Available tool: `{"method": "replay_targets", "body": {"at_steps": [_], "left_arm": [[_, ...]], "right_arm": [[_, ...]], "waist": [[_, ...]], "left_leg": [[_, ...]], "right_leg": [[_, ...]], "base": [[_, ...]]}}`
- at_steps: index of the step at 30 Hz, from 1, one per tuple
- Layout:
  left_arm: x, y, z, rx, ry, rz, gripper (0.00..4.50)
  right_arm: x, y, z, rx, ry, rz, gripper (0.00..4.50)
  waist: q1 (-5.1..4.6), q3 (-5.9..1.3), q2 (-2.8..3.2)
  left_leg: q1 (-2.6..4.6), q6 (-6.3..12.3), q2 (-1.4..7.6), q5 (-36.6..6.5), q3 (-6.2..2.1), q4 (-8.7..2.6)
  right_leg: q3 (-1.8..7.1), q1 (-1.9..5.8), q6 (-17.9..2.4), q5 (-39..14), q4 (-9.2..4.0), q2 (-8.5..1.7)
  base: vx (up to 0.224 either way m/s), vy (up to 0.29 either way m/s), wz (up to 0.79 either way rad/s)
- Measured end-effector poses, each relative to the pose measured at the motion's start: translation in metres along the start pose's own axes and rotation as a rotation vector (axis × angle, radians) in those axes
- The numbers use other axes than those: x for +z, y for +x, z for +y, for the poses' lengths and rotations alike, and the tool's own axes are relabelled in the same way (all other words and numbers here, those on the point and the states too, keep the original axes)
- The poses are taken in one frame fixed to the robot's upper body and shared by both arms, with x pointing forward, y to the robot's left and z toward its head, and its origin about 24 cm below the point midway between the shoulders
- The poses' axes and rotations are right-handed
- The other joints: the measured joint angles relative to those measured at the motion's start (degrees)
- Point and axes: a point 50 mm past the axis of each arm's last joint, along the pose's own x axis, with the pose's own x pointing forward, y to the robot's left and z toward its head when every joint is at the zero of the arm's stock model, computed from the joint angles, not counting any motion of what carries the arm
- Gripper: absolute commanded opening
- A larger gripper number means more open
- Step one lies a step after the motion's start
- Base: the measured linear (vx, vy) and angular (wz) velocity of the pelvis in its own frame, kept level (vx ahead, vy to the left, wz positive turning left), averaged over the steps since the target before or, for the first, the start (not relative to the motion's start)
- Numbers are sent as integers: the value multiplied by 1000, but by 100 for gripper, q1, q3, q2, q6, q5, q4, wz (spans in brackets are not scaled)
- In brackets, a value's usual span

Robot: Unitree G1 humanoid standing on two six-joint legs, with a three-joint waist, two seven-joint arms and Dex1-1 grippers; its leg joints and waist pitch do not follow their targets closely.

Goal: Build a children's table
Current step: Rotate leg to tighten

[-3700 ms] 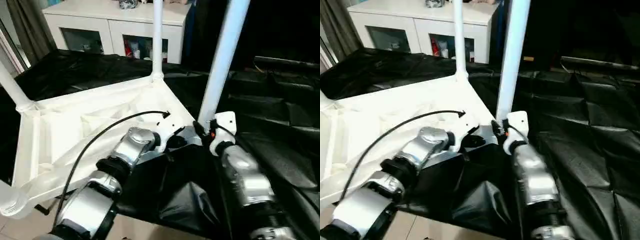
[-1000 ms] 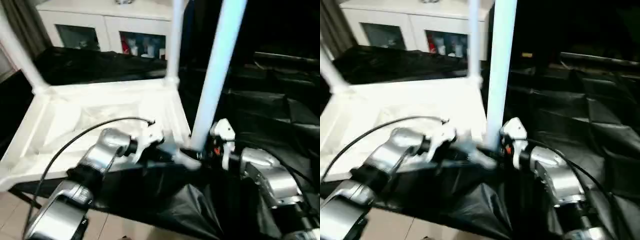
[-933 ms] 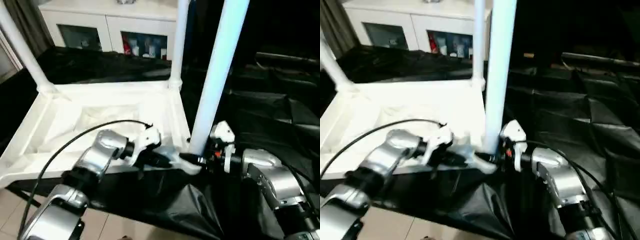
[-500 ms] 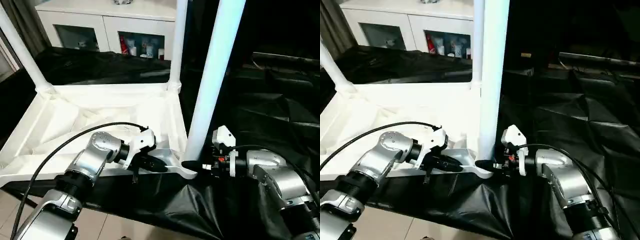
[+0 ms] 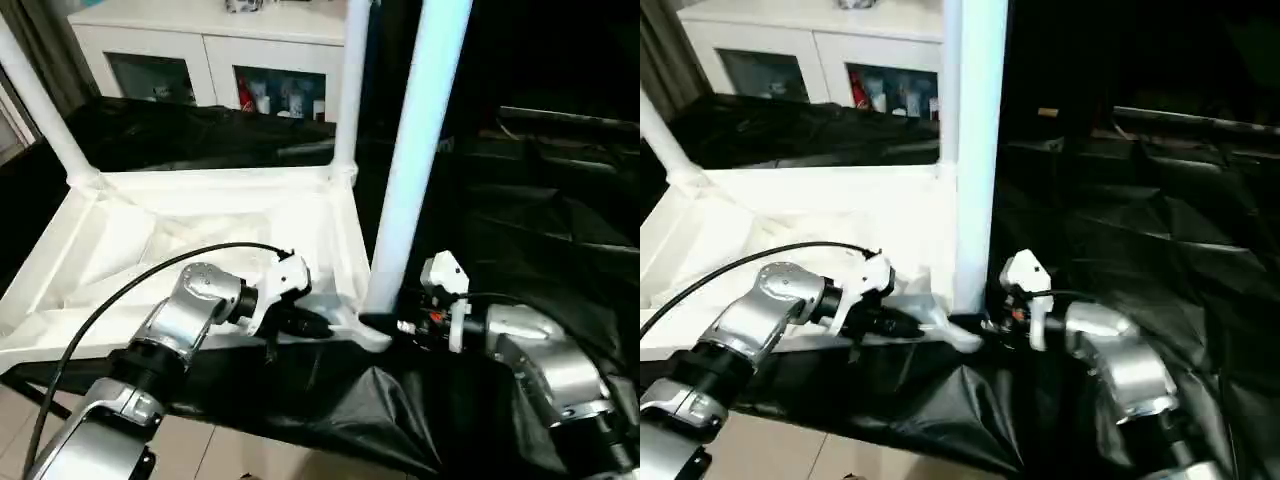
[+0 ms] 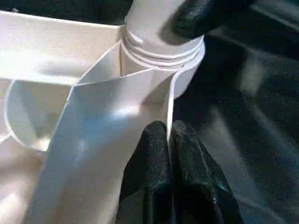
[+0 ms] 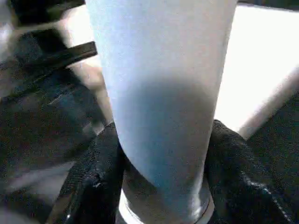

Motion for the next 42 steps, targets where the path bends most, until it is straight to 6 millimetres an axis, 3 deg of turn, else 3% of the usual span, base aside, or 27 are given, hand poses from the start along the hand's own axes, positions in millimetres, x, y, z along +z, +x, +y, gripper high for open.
{"method": "replay_targets", "body": {"at_steps": [7, 11, 15, 16, 18, 21, 23, 30, 34, 37, 38, 39, 42], "left_arm": [[19, 41, 2, 177, -52, -7, 0], [24, 50, 3, 222, -54, -5, 0], [24, 50, 4, 223, -39, -13, 0], [24, 49, 4, 221, -35, -13, 0], [22, 44, 6, 207, -18, -11, 0], [19, 34, 9, 177, 3, -9, 0], [17, 28, 10, 156, 20, -13, 0], [3, -1, 6, 8, 51, -12, 0], [2, -10, -1, -97, 67, -3, 0], [1, -10, -3, -124, 71, 4, 0], [1, -10, -4, -126, 72, 4, 0], [-1, -11, -4, -129, 70, 7, 0], [-2, -12, -4, -128, 60, 9, 0]], "right_arm": [[-3, 15, -9, -436, 95, -49, 204], [-1, 25, -8, -555, 112, -63, 204], [0, 27, -8, -567, 96, -71, 204], [0, 26, -8, -556, 88, -71, 204], [1, 22, -11, -491, 56, -64, 271], [3, 18, -10, -366, 61, -72, 276], [4, 12, -11, -283, 34, -51, 314], [13, -7, -10, 23, -71, 38, 316], [11, -5, -2, 141, -78, 62, 316], [11, -5, 0, 188, -96, 72, 316], [11, -6, 1, 203, -98, 77, 316], [10, -6, 1, 216, -98, 81, 288], [11, -7, 1, 226, -97, 81, 288]], "waist": [[-65, -2, -3], [-100, -4, 0], [-116, -8, 6], [-117, -8, 7], [-115, -6, 11], [-133, -7, 18], [-138, -7, 20], [-160, -12, 41], [-76, -12, 43], [9, -11, 42], [16, -11, 42], [20, -10, 40], [12, -9, 39]], "left_leg": [[87, 0, -12, -2, -6, -21], [80, 0, -21, -1, -4, -41], [74, 0, -25, -1, -3, -44], [72, 1, -25, -1, -3, -48], [60, 1, -25, -1, -2, -56], [64, 0, -21, -1, -2, -75], [63, 0, -19, 0, -3, -85], [35, 8, -8, 0, -3, -105], [-33, 30, -4, 14, -4, -97], [-37, 40, -4, 6, -1, -77], [-36, 40, -4, 6, 0, -73], [-33, 40, -4, 6, 1, -69], [-26, 13, -4, -8, 0, -61]], "right_leg": [[-13, 71, 16, -9, -77, -15], [-8, 77, 15, -9, -105, -17], [-7, 89, 15, -7, -106, -21], [-7, 90, 15, -7, -105, -21], [-8, 84, 14, -3, -99, -21], [-12, 71, 14, 7, -80, -19], [-16, 63, 22, 22, -80, -16], [-14, 26, -12, 8, -82, 2], [-21, -40, -23, 0, -62, 4], [-18, -42, -25, -1, -56, 1], [-17, -41, -25, -1, -53, -1], [-17, -38, -25, 0, -50, -2], [-13, -35, -25, 1, -40, -2]], "base": [[0, 0, 0], [0, 0, 0], [0, 0, 0], [0, 0, 0], [0, 0, 0], [0, 0, 0], [0, 0, 0], [0, 0, 0], [0, 0, 0], [0, 0, 0], [0, 0, 0], [0, 0, 0], [0, 0, 0]]}}
